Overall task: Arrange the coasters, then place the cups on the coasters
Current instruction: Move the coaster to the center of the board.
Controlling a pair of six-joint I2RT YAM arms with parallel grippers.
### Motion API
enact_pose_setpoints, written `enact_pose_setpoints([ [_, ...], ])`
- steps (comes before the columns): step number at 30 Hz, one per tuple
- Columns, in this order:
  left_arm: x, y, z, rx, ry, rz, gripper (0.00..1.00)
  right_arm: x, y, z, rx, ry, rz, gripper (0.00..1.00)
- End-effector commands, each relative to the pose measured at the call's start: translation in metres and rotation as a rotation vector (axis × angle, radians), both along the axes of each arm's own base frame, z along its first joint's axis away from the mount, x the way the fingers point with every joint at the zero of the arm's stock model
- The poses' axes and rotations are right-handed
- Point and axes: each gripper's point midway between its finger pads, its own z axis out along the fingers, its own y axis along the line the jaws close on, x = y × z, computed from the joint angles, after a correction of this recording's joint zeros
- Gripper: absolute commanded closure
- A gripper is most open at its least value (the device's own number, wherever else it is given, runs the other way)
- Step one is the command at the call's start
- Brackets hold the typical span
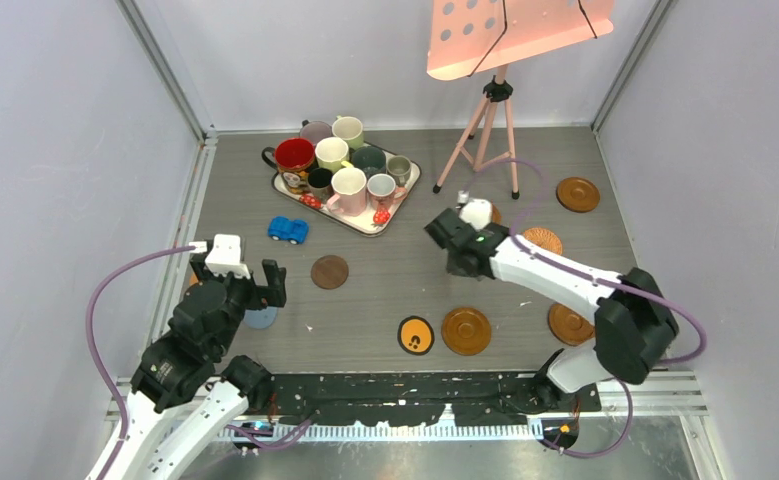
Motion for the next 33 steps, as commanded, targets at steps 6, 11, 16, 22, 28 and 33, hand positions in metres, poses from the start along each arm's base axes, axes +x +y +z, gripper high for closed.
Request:
enact_pose_setpoints([
  [6, 0.0, -0.004, 0.009, -0.025, -0.031, -0.023, 0.01, -0.005, -0.106, -0.007, 0.053, -0.067, -0.474, 0.95],
  [11, 0.0, -0.005, 0.009, -0.024, -0.029, -0.026, 0.01, -0.02, -0.162, -0.008, 0.008, -0.073, -0.71, 0.95],
  [16, 0.0, -0.004, 0.009, -0.022, -0.03, -0.021, 0.01, -0.042, -0.207, -0.017, -0.016, -0.037, -0.925, 0.95],
  [22, 0.001, -0.004, 0.008, -0.018, -0.023, -0.021, 0.01, -0.065, -0.234, -0.034, 0.003, 0.039, -1.097, 0.95],
  [28, 0.001, -0.005, 0.007, -0.019, -0.02, -0.023, 0.01, -0.083, -0.255, -0.039, -0.034, 0.061, -1.198, 0.95],
  [33, 0.001, -0.006, 0.006, -0.015, -0.015, -0.025, 0.01, -0.094, -0.268, -0.048, -0.044, 0.095, -1.275, 0.95],
])
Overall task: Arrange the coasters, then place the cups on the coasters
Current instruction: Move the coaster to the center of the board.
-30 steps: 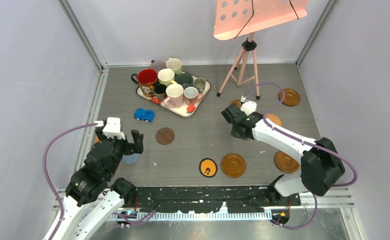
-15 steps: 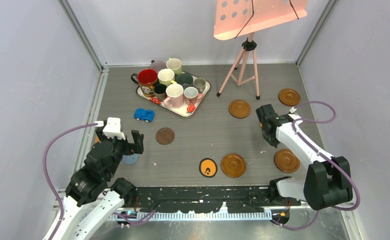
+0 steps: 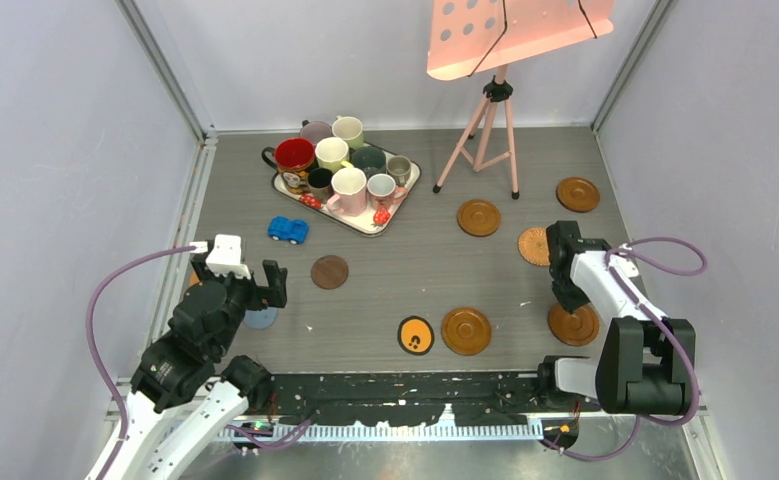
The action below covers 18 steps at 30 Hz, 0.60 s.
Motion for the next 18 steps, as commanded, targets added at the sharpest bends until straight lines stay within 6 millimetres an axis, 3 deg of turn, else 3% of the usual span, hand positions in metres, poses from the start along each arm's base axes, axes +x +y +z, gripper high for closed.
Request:
enact_pose_setpoints([
  [1, 0.002, -0.003, 0.006, -0.011, -0.016, -0.008, 0.01, -0.009, -0.013, -0.001, -0.025, 0.004, -0.076, 0.95],
  [7, 0.003, -0.003, 0.005, -0.008, -0.011, -0.008, 0.01, -0.004, -0.014, -0.016, 0.018, 0.005, -0.076, 0.95],
  [18, 0.005, -0.005, 0.003, 0.004, 0.002, -0.007, 0.01, 0.0, 0.004, -0.033, 0.128, 0.037, -0.007, 0.95],
])
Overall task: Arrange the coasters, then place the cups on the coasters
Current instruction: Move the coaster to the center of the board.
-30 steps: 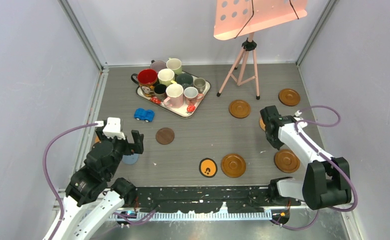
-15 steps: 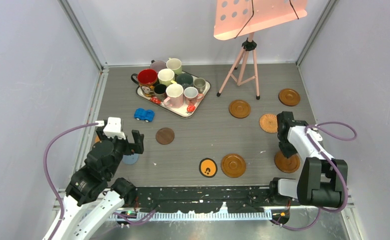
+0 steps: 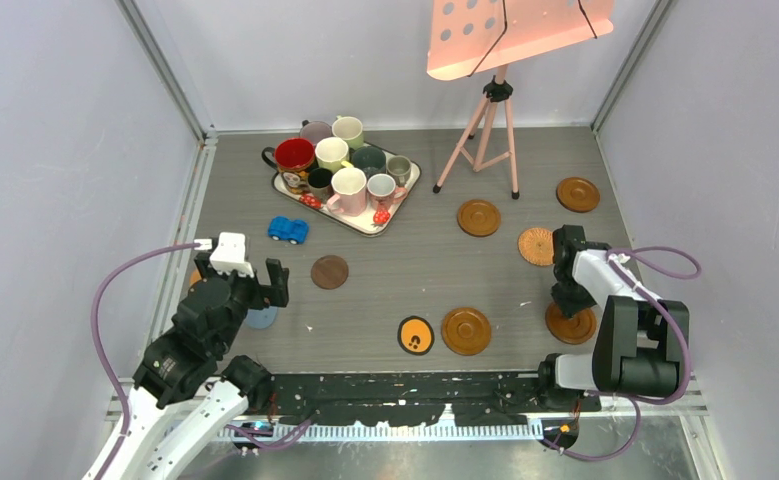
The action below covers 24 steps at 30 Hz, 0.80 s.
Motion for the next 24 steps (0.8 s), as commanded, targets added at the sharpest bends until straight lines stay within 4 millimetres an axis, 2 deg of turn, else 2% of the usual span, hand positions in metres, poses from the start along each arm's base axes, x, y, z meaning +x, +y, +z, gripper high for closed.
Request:
enact_pose_setpoints([
  [1, 0.003, -0.002, 0.007, -0.007, -0.017, -0.002, 0.01, 0.008, 0.007, -0.004, 0.051, -0.024, 0.039, 0.95],
  [14, 0.003, -0.006, 0.008, -0.018, -0.028, -0.022, 0.01, 0.006, 0.033, -0.012, 0.185, -0.012, 0.12, 0.95],
  [24, 0.001, -0.005, 0.01, -0.023, -0.038, -0.023, 0.01, 0.004, 0.071, -0.019, 0.266, 0.021, 0.222, 0.95],
])
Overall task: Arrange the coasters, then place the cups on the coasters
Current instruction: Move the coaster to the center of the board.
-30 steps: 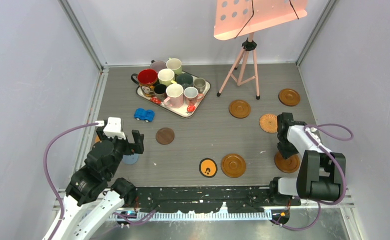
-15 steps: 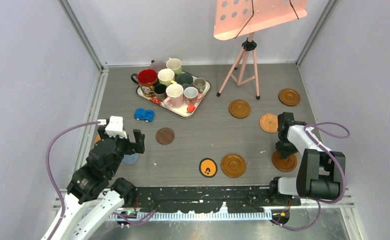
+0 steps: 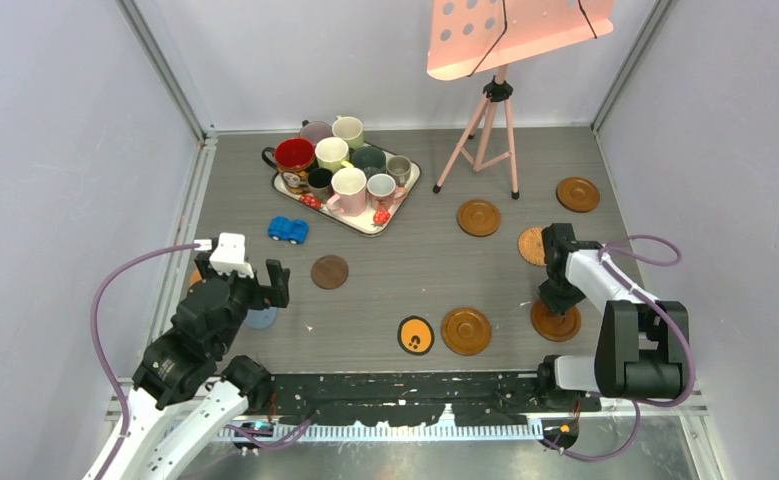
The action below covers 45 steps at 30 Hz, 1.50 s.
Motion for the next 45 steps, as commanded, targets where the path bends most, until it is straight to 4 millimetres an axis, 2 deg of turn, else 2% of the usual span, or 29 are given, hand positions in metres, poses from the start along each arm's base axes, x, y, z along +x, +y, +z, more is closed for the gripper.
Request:
enact_pose_setpoints([
  [1, 0.001, -0.003, 0.01, -0.022, -0.041, -0.013, 0.01, -0.004, 0.05, -0.017, 0.167, 0.027, 0.06, 0.95],
  [5, 0.002, -0.004, 0.009, -0.022, -0.036, -0.018, 0.01, -0.006, 0.07, -0.018, 0.202, 0.031, 0.103, 0.95],
  [9, 0.001, -0.005, 0.01, -0.023, -0.035, -0.022, 0.02, -0.013, 0.082, -0.02, 0.219, 0.05, 0.13, 0.95],
  [20, 0.0, -0.002, 0.011, -0.024, -0.045, -0.014, 0.02, -0.017, 0.098, -0.012, 0.232, 0.061, 0.203, 0.95],
  [26, 0.001, -0.002, 0.01, -0.023, -0.043, -0.013, 0.02, -0.01, 0.101, 0.005, 0.22, 0.028, 0.221, 0.95],
  [30, 0.001, -0.003, 0.011, -0.025, -0.044, -0.016, 0.02, 0.013, 0.1, 0.026, 0.194, -0.055, 0.268, 0.95],
  [32, 0.001, -0.003, 0.011, -0.025, -0.044, -0.016, 0.02, 0.032, 0.103, 0.038, 0.195, -0.123, 0.317, 0.95],
  [34, 0.001, -0.003, 0.011, -0.025, -0.044, -0.015, 0.02, 0.06, 0.112, 0.048, 0.206, -0.224, 0.399, 0.95],
  [36, 0.001, -0.003, 0.011, -0.025, -0.045, -0.015, 0.02, 0.077, 0.116, 0.053, 0.196, -0.272, 0.465, 0.95],
  [38, 0.001, -0.003, 0.011, -0.024, -0.044, -0.014, 0.02, 0.087, 0.115, 0.055, 0.172, -0.283, 0.495, 0.95],
  [41, 0.001, -0.003, 0.009, -0.021, -0.039, -0.015, 0.02, 0.092, 0.115, 0.051, 0.16, -0.257, 0.515, 0.95],
  [45, 0.001, -0.003, 0.009, -0.019, -0.036, -0.014, 0.02, 0.094, 0.133, 0.042, 0.233, -0.233, 0.629, 0.95],
])
